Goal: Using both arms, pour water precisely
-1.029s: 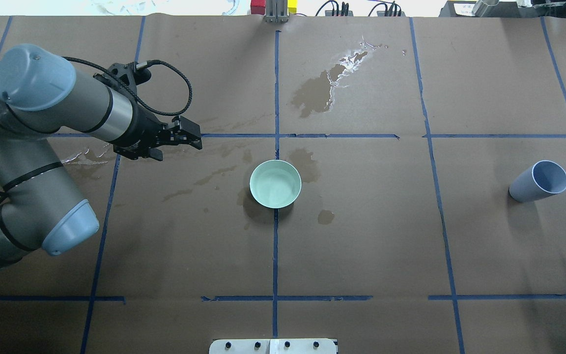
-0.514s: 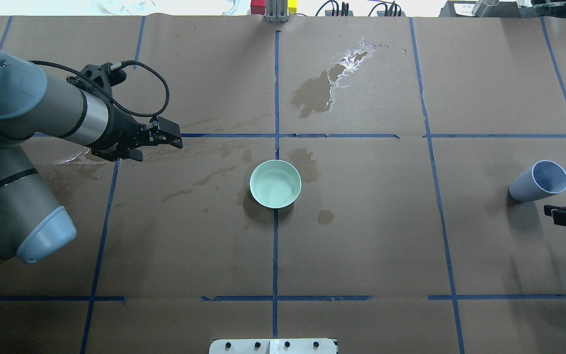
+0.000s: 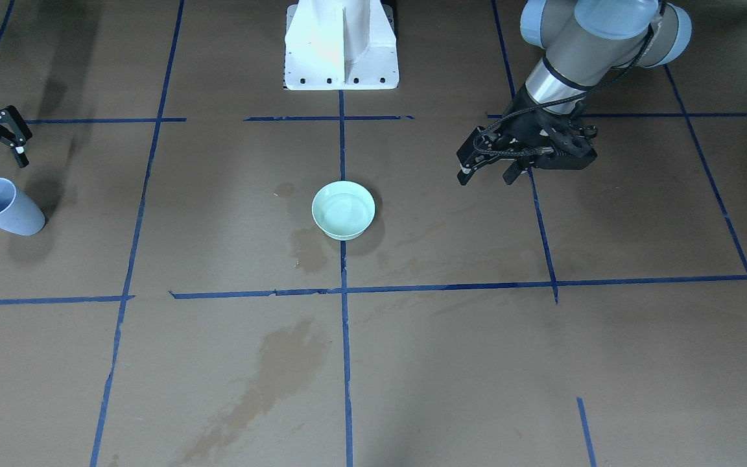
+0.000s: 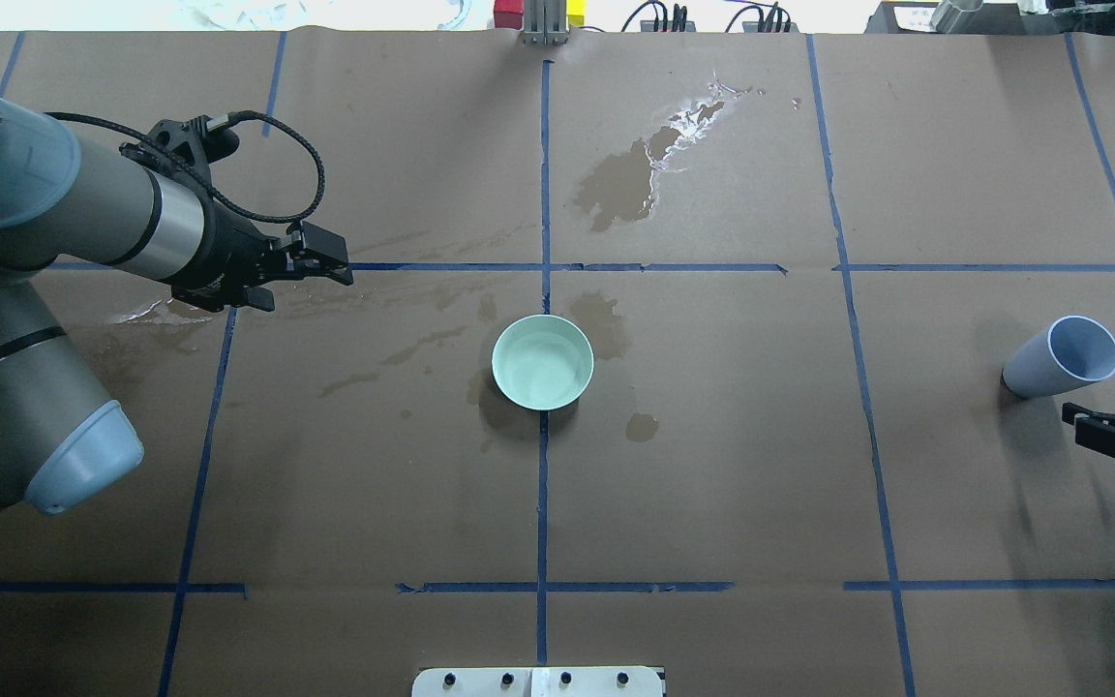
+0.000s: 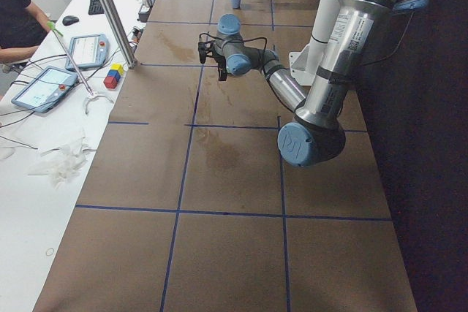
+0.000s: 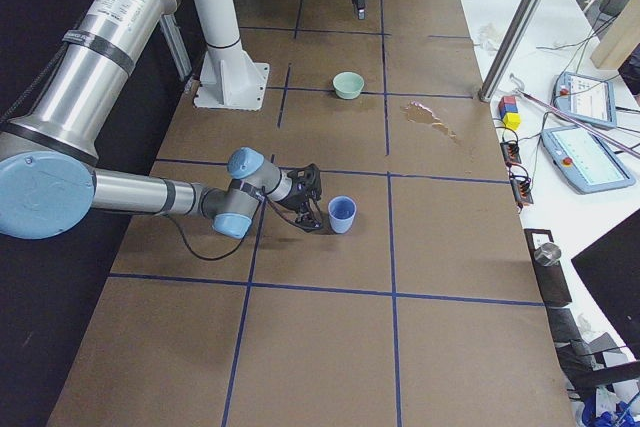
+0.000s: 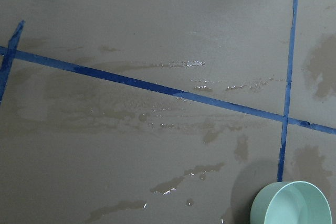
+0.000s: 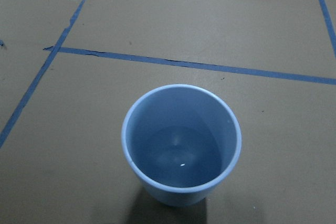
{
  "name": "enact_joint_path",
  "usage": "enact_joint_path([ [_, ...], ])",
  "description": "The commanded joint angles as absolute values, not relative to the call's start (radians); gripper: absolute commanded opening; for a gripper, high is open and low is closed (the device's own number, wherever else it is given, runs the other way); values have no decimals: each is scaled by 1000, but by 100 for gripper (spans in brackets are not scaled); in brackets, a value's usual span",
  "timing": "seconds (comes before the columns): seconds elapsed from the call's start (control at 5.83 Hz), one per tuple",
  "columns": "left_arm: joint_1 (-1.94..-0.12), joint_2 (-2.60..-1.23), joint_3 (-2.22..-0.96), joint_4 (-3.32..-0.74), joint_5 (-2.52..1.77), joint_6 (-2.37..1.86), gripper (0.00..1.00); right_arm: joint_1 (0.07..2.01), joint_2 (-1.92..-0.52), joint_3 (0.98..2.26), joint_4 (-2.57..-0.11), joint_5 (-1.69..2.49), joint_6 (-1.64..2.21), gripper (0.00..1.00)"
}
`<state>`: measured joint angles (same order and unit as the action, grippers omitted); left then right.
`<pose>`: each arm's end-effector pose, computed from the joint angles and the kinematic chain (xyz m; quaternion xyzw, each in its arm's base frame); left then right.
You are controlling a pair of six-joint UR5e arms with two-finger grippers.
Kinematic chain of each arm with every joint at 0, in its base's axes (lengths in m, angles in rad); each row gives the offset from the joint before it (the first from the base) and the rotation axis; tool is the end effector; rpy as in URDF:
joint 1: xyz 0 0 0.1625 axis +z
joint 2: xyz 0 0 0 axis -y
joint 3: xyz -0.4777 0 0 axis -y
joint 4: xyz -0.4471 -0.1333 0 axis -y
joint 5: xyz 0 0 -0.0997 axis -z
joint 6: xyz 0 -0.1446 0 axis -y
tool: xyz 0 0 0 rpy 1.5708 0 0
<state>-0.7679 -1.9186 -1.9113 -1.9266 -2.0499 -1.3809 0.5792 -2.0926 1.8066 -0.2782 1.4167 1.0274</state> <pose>0.4351 -0.5128 0.3059 0.0407 0.5247 -0.1266 0.8408 -0.2203 -0.3299 0.6949 0.3131 -0.3712 0.0528 0.8726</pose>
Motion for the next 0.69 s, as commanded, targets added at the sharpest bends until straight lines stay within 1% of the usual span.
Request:
enact_joint_path([
  [0.0, -772, -1919, -1911, -1927, -2051, -1381, 99, 499, -2094, 1770, -233, 1251, 1034, 100],
  [0.34, -772, -1919, -1913, -1927, -2051, -1381, 99, 412, -2085, 1725, -186, 1125, 1037, 100],
  [0.51, -772, -1921, -1916, -1927, -2051, -1381, 99, 349, -2068, 1656, -132, 997, 1051, 100],
])
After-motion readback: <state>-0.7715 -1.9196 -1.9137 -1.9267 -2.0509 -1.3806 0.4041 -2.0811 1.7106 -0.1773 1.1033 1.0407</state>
